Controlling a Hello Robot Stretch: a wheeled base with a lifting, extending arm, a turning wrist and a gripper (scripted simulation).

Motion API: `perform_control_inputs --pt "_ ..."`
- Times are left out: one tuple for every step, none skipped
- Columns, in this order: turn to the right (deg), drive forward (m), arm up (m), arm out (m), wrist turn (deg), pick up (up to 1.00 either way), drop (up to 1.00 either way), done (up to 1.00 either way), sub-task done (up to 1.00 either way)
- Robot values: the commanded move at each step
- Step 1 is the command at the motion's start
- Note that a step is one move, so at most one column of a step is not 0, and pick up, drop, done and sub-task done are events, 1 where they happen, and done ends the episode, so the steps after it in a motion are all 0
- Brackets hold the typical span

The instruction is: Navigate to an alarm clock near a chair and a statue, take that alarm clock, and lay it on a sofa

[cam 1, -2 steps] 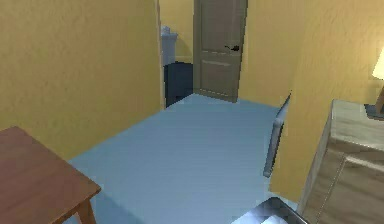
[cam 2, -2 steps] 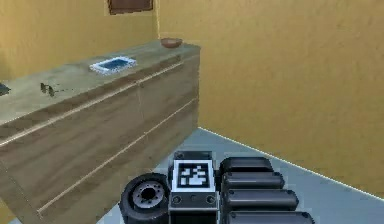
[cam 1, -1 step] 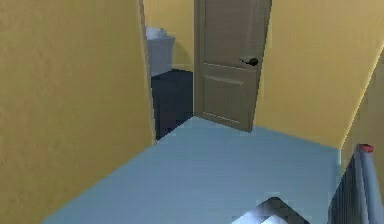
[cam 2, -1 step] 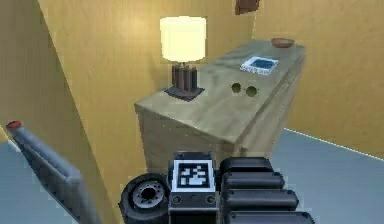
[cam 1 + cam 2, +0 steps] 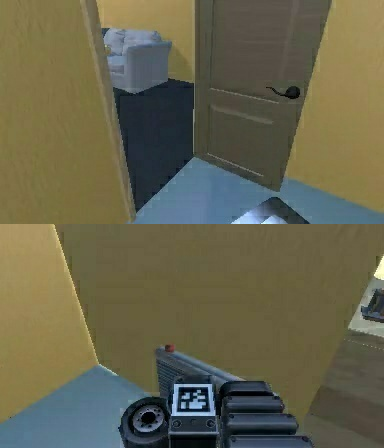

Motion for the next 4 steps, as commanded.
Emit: perform_control_inputs --pt "0.0 1.0 0.0 0.0 0.0 0.0 0.0 0.0 0.0" --pt "-6.0 0.0 0.0 0.0 0.0 0.0 0.0 0.0 0.0" --pt "0.0 0.25 0.0 0.0 0.0 0.0 0.0 0.0 0.0" --pt "-39.0 0.0 0.0 0.0 0.0 0.0 0.0 0.0 0.0"
